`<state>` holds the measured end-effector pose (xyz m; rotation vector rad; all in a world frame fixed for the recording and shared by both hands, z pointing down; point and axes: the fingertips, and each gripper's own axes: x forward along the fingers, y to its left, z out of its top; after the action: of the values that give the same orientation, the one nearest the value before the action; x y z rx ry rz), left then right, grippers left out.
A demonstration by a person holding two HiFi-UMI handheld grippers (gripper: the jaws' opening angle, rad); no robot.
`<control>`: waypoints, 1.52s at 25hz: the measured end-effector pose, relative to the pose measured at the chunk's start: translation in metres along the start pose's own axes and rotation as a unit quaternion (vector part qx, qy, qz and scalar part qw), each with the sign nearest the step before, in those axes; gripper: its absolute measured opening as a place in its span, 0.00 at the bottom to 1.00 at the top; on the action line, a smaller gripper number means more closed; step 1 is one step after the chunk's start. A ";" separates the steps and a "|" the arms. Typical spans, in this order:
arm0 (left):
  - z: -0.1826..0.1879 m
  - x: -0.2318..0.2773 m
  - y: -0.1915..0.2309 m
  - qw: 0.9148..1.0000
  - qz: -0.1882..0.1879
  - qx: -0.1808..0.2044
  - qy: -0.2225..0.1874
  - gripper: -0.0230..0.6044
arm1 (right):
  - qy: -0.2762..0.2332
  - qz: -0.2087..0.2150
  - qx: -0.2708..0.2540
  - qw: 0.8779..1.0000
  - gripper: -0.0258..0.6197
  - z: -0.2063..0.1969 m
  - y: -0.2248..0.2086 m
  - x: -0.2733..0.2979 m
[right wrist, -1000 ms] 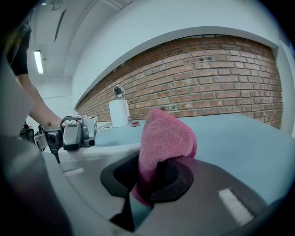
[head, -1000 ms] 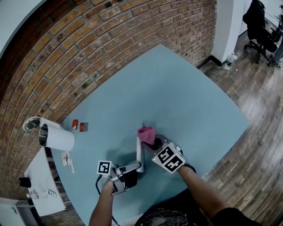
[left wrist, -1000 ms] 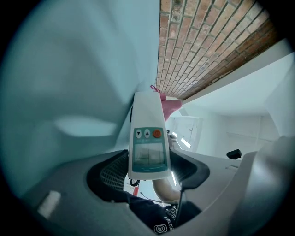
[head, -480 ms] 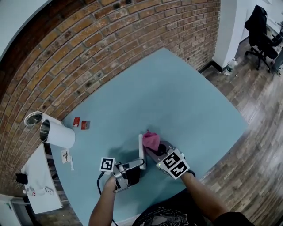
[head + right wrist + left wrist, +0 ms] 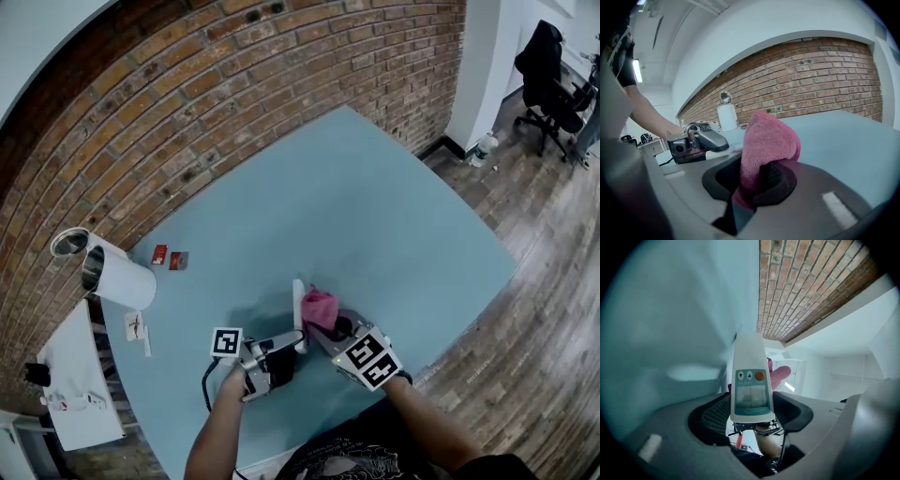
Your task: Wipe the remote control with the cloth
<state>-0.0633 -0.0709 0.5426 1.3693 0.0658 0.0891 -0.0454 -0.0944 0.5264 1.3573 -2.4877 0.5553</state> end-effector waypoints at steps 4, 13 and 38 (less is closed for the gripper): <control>0.000 0.001 0.001 1.000 0.001 0.002 -0.007 0.49 | -0.005 0.000 0.002 1.000 0.14 0.000 0.007 -0.010; 0.003 0.004 0.002 1.000 0.002 0.006 -0.023 0.49 | -0.011 -0.007 -0.006 1.000 0.14 -0.005 0.018 -0.025; 0.018 0.009 -0.006 0.997 -0.012 -0.012 -0.072 0.49 | -0.001 0.042 -0.043 0.998 0.14 -0.008 0.077 -0.032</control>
<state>-0.0527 -0.0887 0.5400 1.3479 -0.0405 -0.0286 -0.0932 -0.0288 0.5051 1.2292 -2.5485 0.4591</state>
